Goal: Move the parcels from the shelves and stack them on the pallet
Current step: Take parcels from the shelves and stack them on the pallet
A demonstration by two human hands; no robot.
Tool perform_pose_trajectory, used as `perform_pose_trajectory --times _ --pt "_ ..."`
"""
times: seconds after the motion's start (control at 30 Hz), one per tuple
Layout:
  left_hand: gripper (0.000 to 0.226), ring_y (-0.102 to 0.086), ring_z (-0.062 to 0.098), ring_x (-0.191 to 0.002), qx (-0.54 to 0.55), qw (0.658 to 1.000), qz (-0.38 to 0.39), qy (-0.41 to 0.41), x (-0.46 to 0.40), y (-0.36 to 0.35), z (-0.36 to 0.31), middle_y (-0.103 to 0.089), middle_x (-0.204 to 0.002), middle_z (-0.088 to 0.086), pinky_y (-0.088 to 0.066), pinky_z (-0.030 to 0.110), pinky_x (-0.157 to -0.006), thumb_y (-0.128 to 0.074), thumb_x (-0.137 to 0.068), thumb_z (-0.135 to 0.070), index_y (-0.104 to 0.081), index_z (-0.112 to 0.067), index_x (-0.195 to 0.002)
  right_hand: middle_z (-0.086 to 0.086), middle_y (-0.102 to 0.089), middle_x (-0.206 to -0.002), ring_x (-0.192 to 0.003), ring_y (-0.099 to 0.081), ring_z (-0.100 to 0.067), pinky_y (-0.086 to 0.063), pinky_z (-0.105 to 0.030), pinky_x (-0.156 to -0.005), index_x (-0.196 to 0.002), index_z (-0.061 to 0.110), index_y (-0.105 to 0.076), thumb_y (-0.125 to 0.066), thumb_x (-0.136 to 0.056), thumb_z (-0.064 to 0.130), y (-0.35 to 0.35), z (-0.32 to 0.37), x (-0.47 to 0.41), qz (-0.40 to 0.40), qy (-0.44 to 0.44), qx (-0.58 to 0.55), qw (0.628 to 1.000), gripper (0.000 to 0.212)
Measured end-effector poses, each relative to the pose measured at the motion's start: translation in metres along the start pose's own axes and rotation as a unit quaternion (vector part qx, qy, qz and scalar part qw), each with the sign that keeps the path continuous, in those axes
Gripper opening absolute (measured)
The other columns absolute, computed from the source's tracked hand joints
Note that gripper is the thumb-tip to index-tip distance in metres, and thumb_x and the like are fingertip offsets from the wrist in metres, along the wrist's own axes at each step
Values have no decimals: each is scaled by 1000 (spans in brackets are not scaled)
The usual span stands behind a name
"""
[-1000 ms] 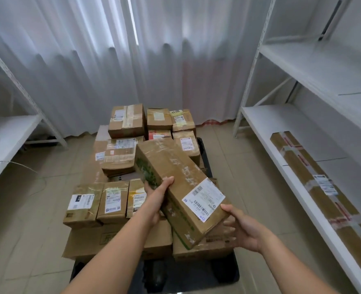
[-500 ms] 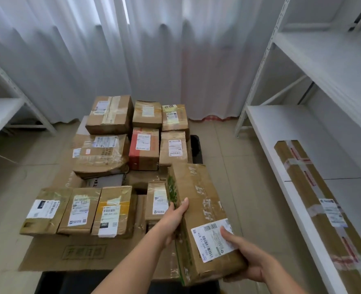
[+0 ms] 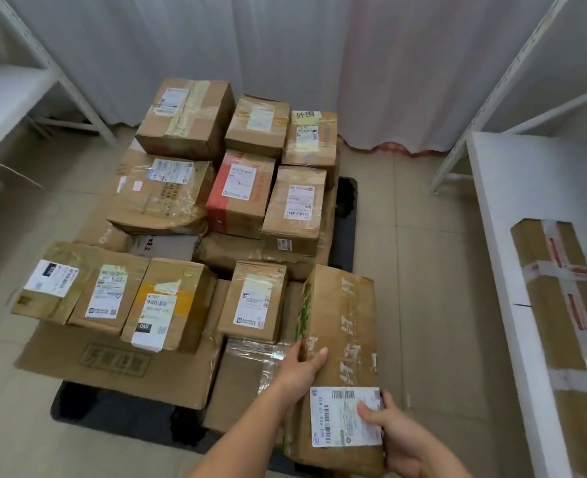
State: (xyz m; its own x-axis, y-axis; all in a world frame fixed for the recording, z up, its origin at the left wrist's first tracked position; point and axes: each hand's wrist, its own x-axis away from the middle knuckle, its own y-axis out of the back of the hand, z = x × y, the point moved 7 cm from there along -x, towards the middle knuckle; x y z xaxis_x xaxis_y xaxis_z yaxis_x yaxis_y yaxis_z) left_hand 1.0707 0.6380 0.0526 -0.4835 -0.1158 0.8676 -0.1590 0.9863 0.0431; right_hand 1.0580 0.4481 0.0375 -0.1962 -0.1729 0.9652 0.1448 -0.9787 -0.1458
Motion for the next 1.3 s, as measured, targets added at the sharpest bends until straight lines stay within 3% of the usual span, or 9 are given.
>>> perform_pose_trajectory --times 0.1,0.27,0.4,0.57,0.73,0.83,1.0,1.1,1.3 --pt "78 -31 33 -144 -50 998 -35 32 -19 8 17 -9 -161 11 -34 45 -115 -56 -89 -63 -20 -39 -154 -13 -71 -112 -93 -71 -36 -58 -53 -69 -146 29 -27 -71 -86 6 -7 -4 -20 -8 -5 24 1000 78" --pt "59 -67 22 -104 0 999 -45 24 -51 21 24 -58 -130 6 -56 39 -91 -56 -98 -37 -30 -22 -149 -10 -66 -121 -96 -68 -31 -55 -38 -55 -150 38 -16 -65 -92 9 -23 4 -58 -7 3 46 999 81" --pt "50 -67 22 -103 13 998 -63 22 -75 32 25 -60 -127 4 -56 43 -91 -51 -101 -32 -34 -18 -147 -3 -65 -121 -99 -66 -26 -55 -41 -58 -148 41 -22 -59 -98 14 -36 16 -85 6 19 68 998 68" --pt "55 -67 18 -100 -1 998 -58 18 -85 38 34 -55 -138 2 -59 36 -81 -43 -104 -23 -22 -36 -153 2 -62 -125 -103 -63 -21 -51 -54 -86 -149 46 -22 -48 -102 15 -44 15 -114 -17 28 137 990 61" --pt "43 -68 18 -96 18 997 -61 47 -79 44 54 -64 -115 -1 -59 35 -76 -47 -102 -14 -37 -29 -140 1 -60 -128 -100 -63 -17 -55 -41 -68 -149 52 -17 -46 -103 13 -50 15 -112 -21 40 154 987 67" --pt "25 -68 18 -84 27 993 -82 85 -72 48 62 -65 -100 2 -60 36 -73 -49 -100 -10 -42 -21 -121 0 -62 -124 -96 -64 -16 -56 -42 -69 -150 50 -15 -48 -101 11 -51 16 -112 -16 42 155 987 71" --pt "30 -63 18 -77 29 986 -97 132 -63 49 67 -63 -100 5 -52 34 -59 -46 -101 -9 -40 -13 -130 -1 -60 -118 -93 -63 -17 -56 -40 -70 -151 38 -23 -50 -100 8 -48 18 -113 -55 54 161 984 65" --pt "30 -64 22 -80 31 985 -74 155 -57 43 67 -66 -103 7 -47 35 -54 -42 -103 -11 -42 -20 -131 2 -59 -105 -88 -61 -13 -51 -31 -59 -148 31 -30 -50 -100 7 -44 15 -111 -67 52 184 979 57" --pt "40 -66 22 -75 53 983 -120 127 -59 45 63 -68 -103 8 -43 21 -31 -40 -102 -4 -47 -21 -137 7 -60 -96 -86 -60 -9 -55 -29 -60 -146 29 -36 -55 -99 10 -38 9 -109 -60 42 182 980 54"
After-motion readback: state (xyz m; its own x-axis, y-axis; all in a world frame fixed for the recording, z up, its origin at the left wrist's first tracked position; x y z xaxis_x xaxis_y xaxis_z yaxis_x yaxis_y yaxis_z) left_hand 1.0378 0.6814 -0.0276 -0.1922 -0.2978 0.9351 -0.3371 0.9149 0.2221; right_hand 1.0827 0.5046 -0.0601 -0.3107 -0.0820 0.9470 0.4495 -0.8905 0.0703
